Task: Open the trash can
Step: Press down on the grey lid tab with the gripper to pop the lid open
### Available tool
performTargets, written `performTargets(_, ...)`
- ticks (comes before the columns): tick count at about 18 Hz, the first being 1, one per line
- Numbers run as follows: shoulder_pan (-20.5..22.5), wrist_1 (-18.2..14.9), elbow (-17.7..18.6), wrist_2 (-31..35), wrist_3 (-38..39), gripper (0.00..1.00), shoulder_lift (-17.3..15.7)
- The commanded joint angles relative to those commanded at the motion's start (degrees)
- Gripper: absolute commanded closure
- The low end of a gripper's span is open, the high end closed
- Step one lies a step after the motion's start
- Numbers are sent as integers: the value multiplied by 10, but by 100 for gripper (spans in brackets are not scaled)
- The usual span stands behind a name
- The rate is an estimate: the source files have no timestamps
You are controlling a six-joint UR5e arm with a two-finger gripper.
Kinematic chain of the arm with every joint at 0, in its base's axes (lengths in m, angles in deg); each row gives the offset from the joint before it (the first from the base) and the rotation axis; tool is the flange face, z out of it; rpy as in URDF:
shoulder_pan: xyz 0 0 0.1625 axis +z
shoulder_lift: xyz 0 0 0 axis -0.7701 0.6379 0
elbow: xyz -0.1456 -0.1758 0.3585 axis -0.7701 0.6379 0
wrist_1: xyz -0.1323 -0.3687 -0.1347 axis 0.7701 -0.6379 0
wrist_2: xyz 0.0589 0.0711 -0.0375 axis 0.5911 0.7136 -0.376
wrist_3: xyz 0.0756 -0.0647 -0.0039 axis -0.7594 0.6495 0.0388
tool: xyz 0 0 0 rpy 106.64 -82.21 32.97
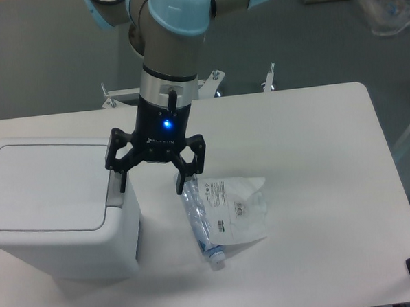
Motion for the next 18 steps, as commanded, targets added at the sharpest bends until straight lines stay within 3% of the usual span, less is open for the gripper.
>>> performTargets(18, -2, 11, 2, 1, -1, 0, 11)
